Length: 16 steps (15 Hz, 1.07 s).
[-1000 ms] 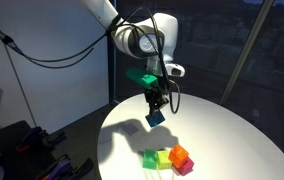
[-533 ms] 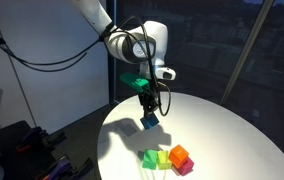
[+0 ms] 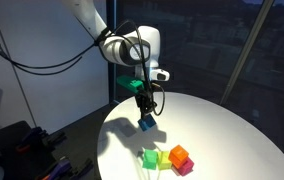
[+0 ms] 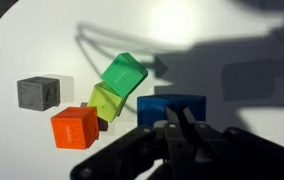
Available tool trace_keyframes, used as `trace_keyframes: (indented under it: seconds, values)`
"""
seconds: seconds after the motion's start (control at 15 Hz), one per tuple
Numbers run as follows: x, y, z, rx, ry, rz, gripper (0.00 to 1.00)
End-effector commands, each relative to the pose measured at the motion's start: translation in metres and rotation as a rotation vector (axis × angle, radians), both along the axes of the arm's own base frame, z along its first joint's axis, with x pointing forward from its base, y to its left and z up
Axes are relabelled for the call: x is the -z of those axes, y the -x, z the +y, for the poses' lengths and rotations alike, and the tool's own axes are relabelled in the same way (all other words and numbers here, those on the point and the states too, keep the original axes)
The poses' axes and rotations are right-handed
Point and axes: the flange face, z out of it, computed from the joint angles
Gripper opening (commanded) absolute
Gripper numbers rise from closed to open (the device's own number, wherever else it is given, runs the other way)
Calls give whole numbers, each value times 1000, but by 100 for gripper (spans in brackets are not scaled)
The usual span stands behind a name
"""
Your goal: Pick up the blue block and put it on the table
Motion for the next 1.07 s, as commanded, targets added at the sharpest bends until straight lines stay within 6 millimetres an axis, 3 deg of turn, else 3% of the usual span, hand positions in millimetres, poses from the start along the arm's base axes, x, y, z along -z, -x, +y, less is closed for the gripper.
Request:
trace_keyframes:
  seconds: [0.0, 0.27, 0.33, 0.93, 1.0]
  values:
    - [-3, 3, 3, 5, 20, -6, 4]
    - [-4, 4, 3, 6, 12, -2, 4]
    - [2, 1, 1, 0, -2, 5, 9]
    - [2, 1, 1, 0, -2, 6, 9]
    - [1, 2, 1, -2, -5, 2, 3]
